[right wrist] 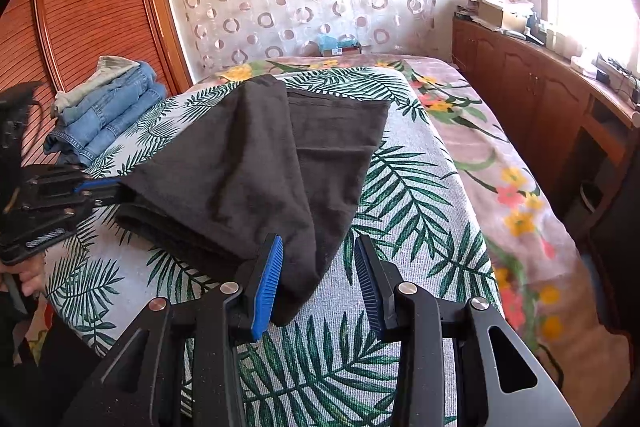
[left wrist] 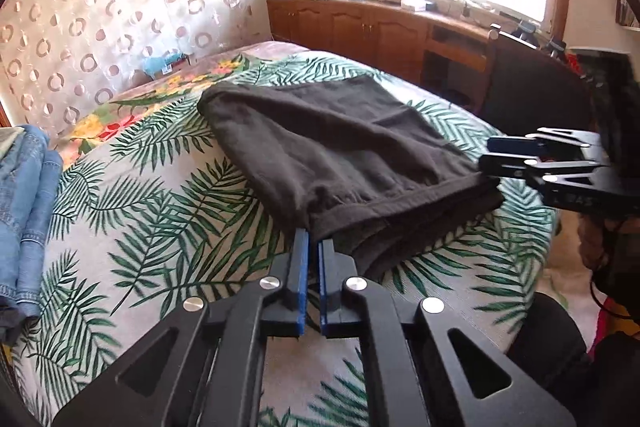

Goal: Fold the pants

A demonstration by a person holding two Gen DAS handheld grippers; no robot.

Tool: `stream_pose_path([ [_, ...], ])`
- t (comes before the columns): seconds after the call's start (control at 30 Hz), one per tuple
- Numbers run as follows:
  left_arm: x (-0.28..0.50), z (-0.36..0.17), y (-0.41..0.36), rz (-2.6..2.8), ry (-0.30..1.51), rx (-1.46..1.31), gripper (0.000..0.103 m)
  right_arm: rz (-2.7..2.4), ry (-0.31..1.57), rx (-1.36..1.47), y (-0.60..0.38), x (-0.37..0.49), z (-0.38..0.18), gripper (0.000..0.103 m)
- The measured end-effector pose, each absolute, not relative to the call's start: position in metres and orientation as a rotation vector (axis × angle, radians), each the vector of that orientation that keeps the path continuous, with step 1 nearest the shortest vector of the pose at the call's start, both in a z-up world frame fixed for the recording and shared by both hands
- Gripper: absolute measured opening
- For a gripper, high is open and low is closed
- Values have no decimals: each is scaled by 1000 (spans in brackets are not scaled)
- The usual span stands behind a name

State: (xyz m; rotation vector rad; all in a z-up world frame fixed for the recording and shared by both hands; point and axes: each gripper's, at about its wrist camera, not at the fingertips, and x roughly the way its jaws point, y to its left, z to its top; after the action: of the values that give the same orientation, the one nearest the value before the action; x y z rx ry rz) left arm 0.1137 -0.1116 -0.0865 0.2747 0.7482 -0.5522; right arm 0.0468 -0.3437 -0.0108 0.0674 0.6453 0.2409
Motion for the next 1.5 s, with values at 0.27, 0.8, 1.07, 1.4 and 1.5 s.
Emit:
stream_pose_path([
  [0.27,104,-98,-103,-551,794,270,4,236,644,69,-343,46,-9,39],
  [0.8,109,-82,-84,-513,785,191,44,242,626,41,-341,49,-2,39],
  [1.07,129,-74,-81,-489,777,148,64,260,604,18,-337,64,7,39],
  [1.4,173,-86,-93,-452,817,173,64,388,649,-12,-320,142,16,39],
  [1.5,184,-85,-92,-446,820,170,64,421,685,-22,-314,171,15,39],
])
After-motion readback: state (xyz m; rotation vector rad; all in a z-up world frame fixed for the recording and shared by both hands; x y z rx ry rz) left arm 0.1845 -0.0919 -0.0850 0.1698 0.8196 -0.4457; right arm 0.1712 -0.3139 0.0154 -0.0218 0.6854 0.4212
